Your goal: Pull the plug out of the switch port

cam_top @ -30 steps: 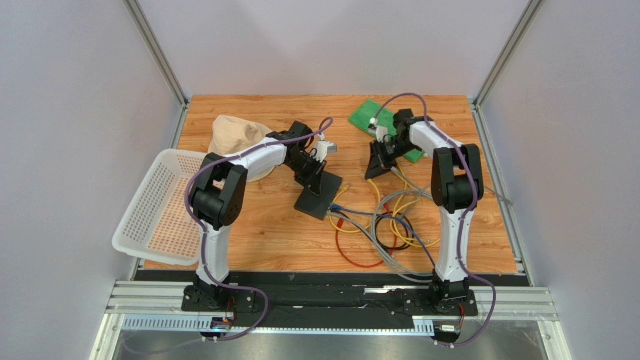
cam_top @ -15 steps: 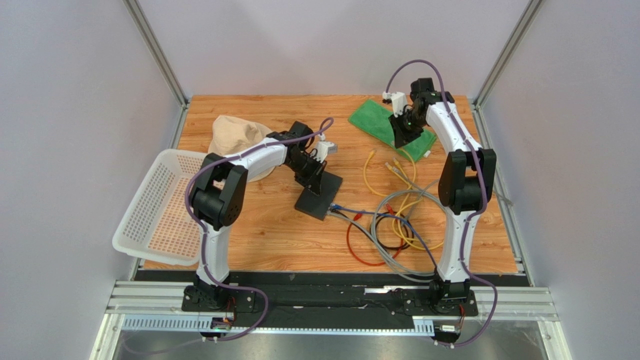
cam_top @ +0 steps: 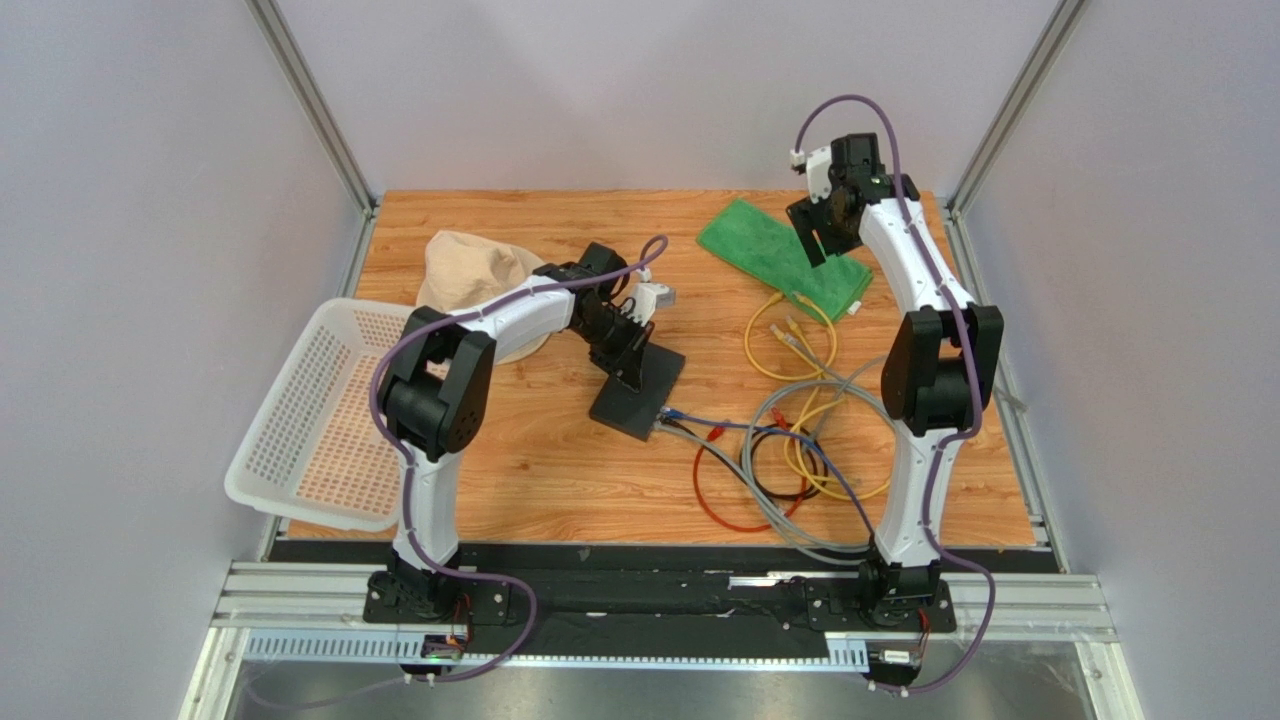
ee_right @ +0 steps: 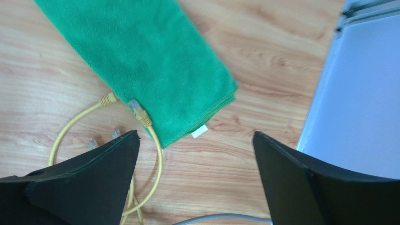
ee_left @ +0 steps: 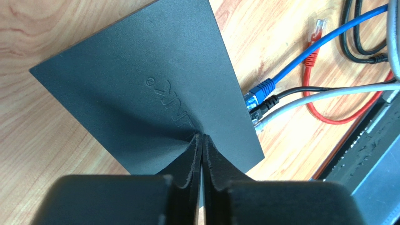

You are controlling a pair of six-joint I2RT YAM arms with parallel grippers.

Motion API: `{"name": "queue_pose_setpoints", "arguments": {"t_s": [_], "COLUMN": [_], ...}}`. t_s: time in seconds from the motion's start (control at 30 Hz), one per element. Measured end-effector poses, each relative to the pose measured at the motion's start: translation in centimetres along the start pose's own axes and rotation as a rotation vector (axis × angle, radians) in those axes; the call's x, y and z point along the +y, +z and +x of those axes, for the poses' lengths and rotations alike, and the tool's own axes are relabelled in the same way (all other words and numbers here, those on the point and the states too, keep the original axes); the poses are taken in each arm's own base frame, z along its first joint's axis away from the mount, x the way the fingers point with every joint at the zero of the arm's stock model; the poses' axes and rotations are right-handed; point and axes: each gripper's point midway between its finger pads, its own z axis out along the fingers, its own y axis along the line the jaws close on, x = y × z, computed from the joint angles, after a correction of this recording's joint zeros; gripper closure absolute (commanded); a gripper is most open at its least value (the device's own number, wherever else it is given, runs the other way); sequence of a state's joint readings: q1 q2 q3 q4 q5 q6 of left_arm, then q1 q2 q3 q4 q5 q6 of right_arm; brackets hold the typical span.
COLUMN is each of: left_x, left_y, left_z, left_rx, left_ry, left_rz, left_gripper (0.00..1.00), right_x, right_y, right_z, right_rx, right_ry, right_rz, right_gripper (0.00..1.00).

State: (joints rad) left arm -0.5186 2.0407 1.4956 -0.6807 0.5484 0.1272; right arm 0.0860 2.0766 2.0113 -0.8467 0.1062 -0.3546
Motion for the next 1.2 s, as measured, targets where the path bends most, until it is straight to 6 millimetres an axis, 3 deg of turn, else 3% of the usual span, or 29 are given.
{"name": "queue_pose_setpoints", "arguments": {"t_s": [0.07, 0.13, 0.17, 0.2, 0.27, 0.33, 0.47, 0.57, 0.63, 0.7, 0.8, 0.87, 0.9, 0.97, 1.07, 1.13, 1.2], "left_x": [-0.1, -0.1, 0.0, -0.1, -0.4, -0.3, -0.8, -3.7, -5.3, -6.5, -6.6, -4.9, -3.5, -0.6, 1.7, 0.6, -1.8], "left_y": [-0.1, -0.5, -0.8, -1.4, -3.0, -6.5, -16.5, -24.3, -27.8, -30.6, -35.0, -38.5, -41.0, -43.9, -45.5, -45.7, -47.0], "left_z": [-0.1, -0.5, -0.9, -1.7, -4.0, -7.7, -14.4, -17.9, -18.5, -17.8, -17.1, -17.0, -17.3, -17.6, -18.5, -19.2, -20.1], "left_rx": [0.003, 0.004, -0.004, -0.021, -0.083, -0.193, -0.415, -0.567, -0.649, -0.712, -0.875, -1.023, -1.122, -1.218, -1.274, -1.270, -1.277], "left_ry": [0.008, 0.028, 0.031, 0.028, 0.018, -0.001, -0.005, 0.034, 0.027, -0.044, -0.202, -0.351, -0.456, -0.611, -0.727, -0.744, -0.704], "left_rz": [0.001, -0.009, -0.016, -0.014, -0.016, -0.058, -0.219, -0.210, -0.196, -0.188, -0.110, -0.030, 0.046, 0.125, 0.230, 0.314, 0.392], "left_gripper": [0.68, 0.53, 0.12, 0.01, 0.01, 0.01, 0.01, 0.01, 0.01, 0.01, 0.01, 0.01, 0.01, 0.01, 0.01, 0.01, 0.01], "right_x": [-0.8, -1.6, -1.8, -1.8, -1.8, -1.2, 0.7, 2.4, 3.4, 4.7, 6.4, 7.5, 7.9, 8.7, 9.8, 10.7, 11.4], "right_y": [-1.7, -4.3, -5.6, -6.8, -9.6, -11.8, -13.4, -12.6, -11.7, -10.5, -9.1, -8.4, -8.1, -7.8, -7.9, -8.2, -8.6], "right_z": [-1.5, -4.0, -5.3, -6.5, -8.9, -10.3, -11.1, -9.8, -8.6, -6.7, -4.0, -2.5, -2.0, -1.5, -1.5, -1.7, -1.9], "right_rx": [-0.058, -0.154, -0.201, -0.247, -0.341, -0.405, -0.433, -0.382, -0.337, -0.272, -0.177, -0.126, -0.110, -0.091, -0.087, -0.092, -0.100], "right_ry": [0.041, 0.102, 0.127, 0.148, 0.194, 0.232, 0.270, 0.274, 0.273, 0.270, 0.265, 0.260, 0.257, 0.248, 0.220, 0.201, 0.185], "right_rz": [0.032, 0.033, 0.024, 0.010, -0.028, -0.080, -0.192, -0.249, -0.268, -0.287, -0.313, -0.329, -0.335, -0.343, -0.354, -0.366, -0.377], "right_gripper": [0.00, 0.00, 0.00, 0.00, 0.00, 0.00, 0.00, 0.00, 0.00, 0.00, 0.00, 0.00, 0.00, 0.00, 0.00, 0.00, 0.00]}}
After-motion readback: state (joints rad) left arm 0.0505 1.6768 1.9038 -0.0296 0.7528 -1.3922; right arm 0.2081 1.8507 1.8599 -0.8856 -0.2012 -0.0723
